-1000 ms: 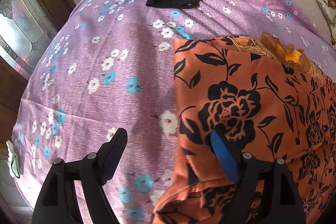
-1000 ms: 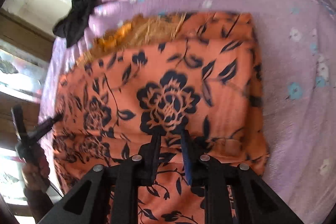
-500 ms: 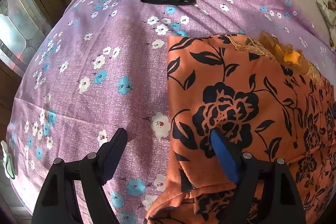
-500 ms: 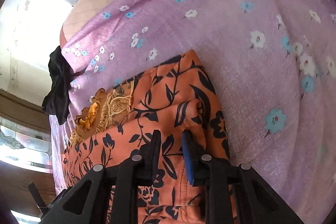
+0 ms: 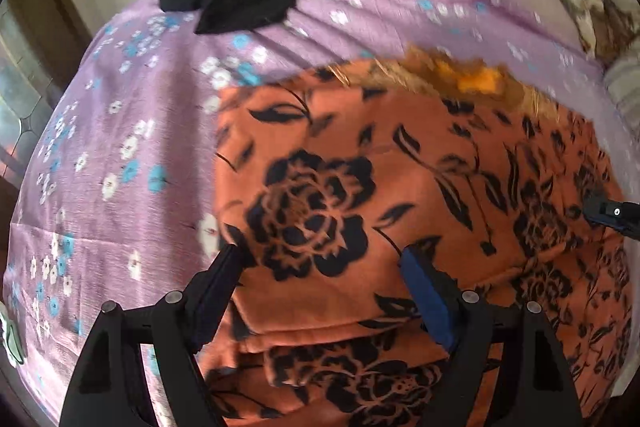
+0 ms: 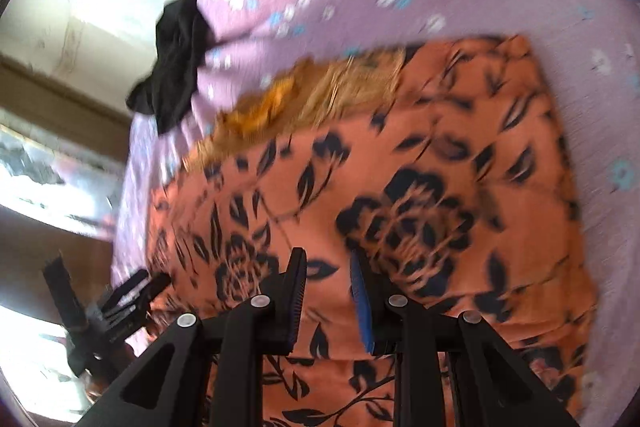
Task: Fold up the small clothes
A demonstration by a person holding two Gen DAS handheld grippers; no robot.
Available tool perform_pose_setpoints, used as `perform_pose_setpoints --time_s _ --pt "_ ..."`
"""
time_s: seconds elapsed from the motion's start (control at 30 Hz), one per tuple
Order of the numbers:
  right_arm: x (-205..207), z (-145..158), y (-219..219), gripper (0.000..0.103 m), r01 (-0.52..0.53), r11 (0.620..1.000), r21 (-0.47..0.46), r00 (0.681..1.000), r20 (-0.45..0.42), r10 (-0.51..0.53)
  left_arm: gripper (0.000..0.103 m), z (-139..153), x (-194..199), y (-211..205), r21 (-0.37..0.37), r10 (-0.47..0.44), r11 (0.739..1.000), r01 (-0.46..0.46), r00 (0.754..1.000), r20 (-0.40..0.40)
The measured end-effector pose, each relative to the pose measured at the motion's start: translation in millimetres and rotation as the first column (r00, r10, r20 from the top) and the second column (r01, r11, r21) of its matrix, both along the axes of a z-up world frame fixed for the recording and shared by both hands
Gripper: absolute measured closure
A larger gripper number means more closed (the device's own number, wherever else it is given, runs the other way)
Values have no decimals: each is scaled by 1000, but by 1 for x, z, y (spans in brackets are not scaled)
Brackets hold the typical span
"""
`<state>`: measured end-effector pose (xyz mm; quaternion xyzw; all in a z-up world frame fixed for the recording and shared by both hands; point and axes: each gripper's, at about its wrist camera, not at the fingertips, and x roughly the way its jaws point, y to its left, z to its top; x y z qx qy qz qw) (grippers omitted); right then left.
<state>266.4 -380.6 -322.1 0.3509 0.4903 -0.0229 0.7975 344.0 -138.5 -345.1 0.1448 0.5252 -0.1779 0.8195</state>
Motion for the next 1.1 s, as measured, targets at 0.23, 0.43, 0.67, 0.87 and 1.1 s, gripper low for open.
perform_pose_setpoints --time_s 0.23,0.43,0.67,0.87,1.1 --pt "11 -10 17 77 -122 992 -40 990 -76 119 20 -4 -5 -4 51 -66 997 65 998 5" --pt "9 10 0 76 -33 999 -13 996 85 34 20 18 2 15 -49 16 999 -14 999 44" --pt "18 -17 -17 76 120 992 -31 991 59 -118 20 -2 30 36 3 162 987 -162 987 -22" --pt "16 1 -9 75 85 996 27 986 144 -88 20 10 23 36 -65 144 987 -145 989 -13" --pt "30 -8 43 74 -93 996 7 994 55 92 20 5 10 8 2 57 998 -57 998 5"
